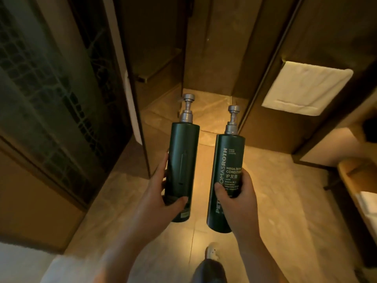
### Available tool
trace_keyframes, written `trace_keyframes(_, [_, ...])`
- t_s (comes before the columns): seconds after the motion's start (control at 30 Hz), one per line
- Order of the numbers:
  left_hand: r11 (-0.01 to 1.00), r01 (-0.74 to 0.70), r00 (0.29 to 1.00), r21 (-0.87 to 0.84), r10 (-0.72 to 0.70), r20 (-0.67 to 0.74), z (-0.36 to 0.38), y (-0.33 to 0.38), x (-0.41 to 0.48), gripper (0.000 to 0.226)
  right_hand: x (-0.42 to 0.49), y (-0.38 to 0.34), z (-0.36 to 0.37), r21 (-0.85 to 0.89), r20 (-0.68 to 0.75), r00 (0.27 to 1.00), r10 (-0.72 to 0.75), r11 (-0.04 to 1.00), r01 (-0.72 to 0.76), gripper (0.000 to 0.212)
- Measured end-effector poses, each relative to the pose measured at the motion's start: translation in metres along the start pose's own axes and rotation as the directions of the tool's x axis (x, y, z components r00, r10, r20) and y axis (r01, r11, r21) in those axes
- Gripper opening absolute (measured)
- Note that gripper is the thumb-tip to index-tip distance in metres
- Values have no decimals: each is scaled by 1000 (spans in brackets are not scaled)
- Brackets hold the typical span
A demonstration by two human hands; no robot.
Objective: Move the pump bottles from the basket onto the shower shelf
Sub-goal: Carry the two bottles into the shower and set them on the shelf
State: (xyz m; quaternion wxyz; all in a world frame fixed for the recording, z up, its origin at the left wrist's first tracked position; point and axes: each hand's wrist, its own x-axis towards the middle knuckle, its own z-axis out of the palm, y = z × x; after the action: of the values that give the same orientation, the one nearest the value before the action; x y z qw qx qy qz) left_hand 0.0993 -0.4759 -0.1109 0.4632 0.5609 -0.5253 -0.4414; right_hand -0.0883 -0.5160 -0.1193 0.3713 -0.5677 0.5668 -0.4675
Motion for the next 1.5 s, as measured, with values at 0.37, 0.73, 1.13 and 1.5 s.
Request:
trace_keyframes(0.37, [999, -21, 1000, -46, 21, 1, 114, 32, 195, 101, 206, 47, -79, 24, -3, 1000, 20, 1000, -20, 55])
trace_keyframes(0.73, [997, 4, 1000, -76, -5, -7, 175, 37, 333, 99, 353, 87, -111, 62, 41, 997, 63, 996, -66, 57])
trace_keyframes(1.13, [988, 62, 997, -140, -67, -30, 153, 4, 542, 101, 545, 113, -57, 79, -14, 998, 60, 995, -58, 63])
trace_keyframes(1.5, [994, 72, 997, -81, -70, 29, 121, 8, 755, 102, 735, 102, 22, 137, -52, 997, 48, 990, -40, 56])
